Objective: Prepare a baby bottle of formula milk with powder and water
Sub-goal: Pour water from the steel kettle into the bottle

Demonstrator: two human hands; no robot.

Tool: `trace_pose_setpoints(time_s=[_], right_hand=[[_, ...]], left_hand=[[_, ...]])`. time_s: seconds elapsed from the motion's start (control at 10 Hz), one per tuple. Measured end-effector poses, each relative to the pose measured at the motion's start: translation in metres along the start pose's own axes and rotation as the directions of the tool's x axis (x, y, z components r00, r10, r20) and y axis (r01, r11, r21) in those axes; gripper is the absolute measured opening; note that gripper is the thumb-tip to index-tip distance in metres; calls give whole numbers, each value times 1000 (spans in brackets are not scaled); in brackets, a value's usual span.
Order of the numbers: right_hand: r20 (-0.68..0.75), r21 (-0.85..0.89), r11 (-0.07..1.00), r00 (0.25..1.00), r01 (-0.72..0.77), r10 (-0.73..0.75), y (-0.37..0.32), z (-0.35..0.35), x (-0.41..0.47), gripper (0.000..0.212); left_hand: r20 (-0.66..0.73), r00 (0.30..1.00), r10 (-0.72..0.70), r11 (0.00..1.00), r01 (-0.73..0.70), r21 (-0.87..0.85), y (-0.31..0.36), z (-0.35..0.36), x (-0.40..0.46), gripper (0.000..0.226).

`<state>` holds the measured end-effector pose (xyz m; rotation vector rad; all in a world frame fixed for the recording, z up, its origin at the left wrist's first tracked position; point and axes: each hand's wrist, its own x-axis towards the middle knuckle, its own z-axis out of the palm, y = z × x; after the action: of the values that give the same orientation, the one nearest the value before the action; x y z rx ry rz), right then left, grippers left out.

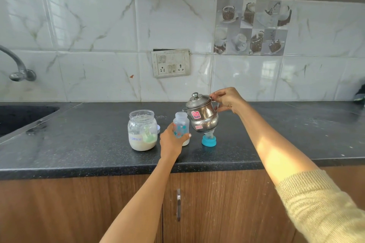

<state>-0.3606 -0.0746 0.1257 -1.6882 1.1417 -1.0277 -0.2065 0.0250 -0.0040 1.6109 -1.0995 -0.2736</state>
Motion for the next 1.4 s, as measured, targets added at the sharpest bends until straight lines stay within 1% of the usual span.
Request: trace_pose_setpoints(time_s=[0.7,0.9,1.4], right_hand=[[19,-62,998,1000,24,-23,-2,-2,8,22],[25,-56,998,999,35,-33,-2,-3,9,22],[51,-66,997,998,38,-35,-5,-4,13,22]], left_hand=[[3,1000,-11,1000,11,-13,2,-1,-2,63],[2,1000,-15,1000,15,-21,2,-1,-2,61],[11,999,-38,999,38,18,5,-2,-2,65]])
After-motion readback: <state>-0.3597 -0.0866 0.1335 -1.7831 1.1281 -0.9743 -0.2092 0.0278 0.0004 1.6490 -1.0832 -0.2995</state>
